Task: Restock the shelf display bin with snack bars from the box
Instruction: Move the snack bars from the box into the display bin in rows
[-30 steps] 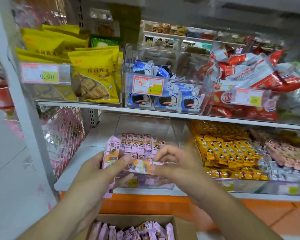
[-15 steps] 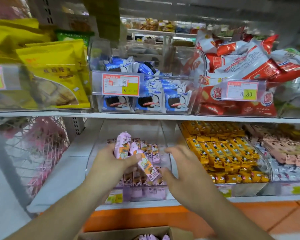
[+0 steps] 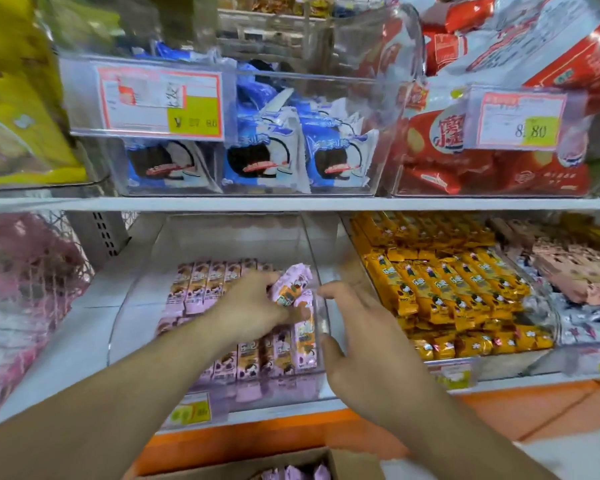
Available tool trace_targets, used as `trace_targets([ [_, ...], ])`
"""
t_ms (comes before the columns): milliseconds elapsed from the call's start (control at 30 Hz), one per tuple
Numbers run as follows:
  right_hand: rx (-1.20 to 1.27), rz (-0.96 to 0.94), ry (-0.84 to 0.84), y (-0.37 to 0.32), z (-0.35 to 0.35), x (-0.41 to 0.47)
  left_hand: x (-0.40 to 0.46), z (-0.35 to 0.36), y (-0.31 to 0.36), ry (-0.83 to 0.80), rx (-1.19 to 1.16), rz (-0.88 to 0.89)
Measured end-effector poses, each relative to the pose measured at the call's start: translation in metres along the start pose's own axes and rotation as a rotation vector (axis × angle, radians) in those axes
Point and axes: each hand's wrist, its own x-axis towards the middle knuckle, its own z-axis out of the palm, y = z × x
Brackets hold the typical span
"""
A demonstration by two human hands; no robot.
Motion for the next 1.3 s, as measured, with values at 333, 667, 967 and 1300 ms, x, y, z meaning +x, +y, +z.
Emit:
trace_targets([
  [333,0.109,-0.022,0.12,-0.009,-0.007,0.0,-0.067,-0.015,0.026,0.02,-0.14,0.059],
  [667,0.682,0.104,0.194,-0.04,-0.025,0.0,-0.129,-0.039,0.026,0.112,-0.385,-0.031],
  [967,0.458,0.098,0.001,-0.045,-0.023,-0.014,-0.111,-0.032,0.027,0.406,-0.81,-0.102],
  [1300,-0.011,-0.055,-0.001,0.001,-0.003,-0.004,0.018,-0.023,0.006,0.517,-0.29,0.039],
])
